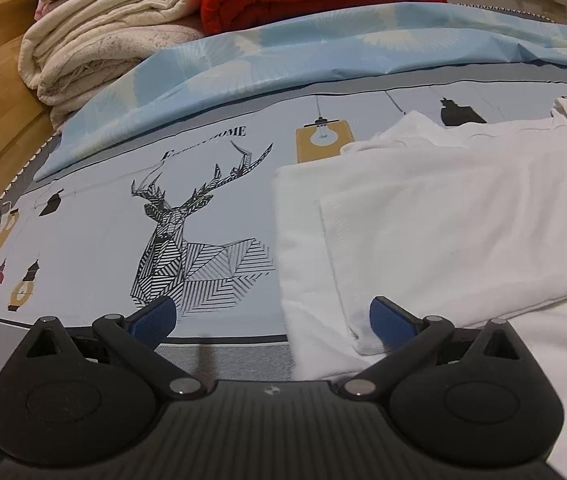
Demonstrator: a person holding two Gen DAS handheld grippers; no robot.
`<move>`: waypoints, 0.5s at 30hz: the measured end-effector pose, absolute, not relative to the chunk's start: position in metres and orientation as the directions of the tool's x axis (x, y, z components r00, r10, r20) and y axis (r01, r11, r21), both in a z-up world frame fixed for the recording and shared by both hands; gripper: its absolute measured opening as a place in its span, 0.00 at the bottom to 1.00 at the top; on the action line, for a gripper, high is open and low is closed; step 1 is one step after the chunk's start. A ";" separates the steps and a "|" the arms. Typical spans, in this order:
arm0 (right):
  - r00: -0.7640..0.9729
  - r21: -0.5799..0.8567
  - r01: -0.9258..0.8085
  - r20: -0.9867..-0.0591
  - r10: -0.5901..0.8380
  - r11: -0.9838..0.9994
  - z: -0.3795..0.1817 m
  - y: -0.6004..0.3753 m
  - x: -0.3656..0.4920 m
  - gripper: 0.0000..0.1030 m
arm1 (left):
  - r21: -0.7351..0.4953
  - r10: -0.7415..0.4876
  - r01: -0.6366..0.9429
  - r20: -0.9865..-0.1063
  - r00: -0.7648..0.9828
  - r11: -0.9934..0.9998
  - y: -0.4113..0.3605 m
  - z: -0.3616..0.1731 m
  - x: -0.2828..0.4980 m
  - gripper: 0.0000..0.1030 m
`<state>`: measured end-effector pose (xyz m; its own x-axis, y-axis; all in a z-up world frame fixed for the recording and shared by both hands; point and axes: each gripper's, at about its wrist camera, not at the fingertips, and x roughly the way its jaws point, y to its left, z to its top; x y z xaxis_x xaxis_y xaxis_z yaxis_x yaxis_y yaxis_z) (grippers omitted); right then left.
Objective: Fold small clothes
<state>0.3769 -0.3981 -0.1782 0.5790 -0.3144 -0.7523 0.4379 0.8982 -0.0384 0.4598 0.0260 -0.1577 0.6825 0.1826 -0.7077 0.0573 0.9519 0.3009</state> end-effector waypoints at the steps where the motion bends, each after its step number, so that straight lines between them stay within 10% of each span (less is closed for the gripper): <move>1: 0.561 -0.053 0.439 -0.763 -0.320 0.897 -0.176 -0.398 0.376 0.78 | 0.297 0.186 0.052 -0.714 0.675 0.953 0.027 -0.156 0.460 1.00; 5: 0.531 0.006 0.449 -0.806 -0.261 0.893 -0.145 -0.397 0.360 0.75 | 0.299 0.192 0.056 -0.733 0.652 0.953 0.030 -0.142 0.458 1.00; 10: 0.782 0.204 0.330 -0.606 -0.146 0.922 -0.110 -0.378 0.360 0.74 | 0.270 0.168 0.033 -0.685 0.709 0.962 0.030 -0.128 0.455 1.00; 12: 0.793 0.175 0.281 -0.597 -0.125 0.944 -0.125 -0.367 0.379 0.57 | 0.218 0.131 0.043 -0.720 0.681 0.975 0.030 -0.138 0.461 1.00; 14: 0.763 0.126 0.230 -0.639 -0.099 0.965 -0.149 -0.362 0.398 0.09 | 0.216 0.134 0.054 -0.763 0.632 0.975 0.028 -0.156 0.468 1.00; 15: 0.732 0.080 0.223 -0.672 -0.113 0.971 -0.164 -0.362 0.406 0.07 | 0.221 0.138 0.057 -0.769 0.624 0.974 0.029 -0.164 0.469 1.00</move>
<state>0.4056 -0.3616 -0.1636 0.7323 -0.1128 -0.6716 0.2233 0.9714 0.0803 0.4690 0.0286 -0.1638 0.6237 0.1377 -0.7694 0.0573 0.9737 0.2207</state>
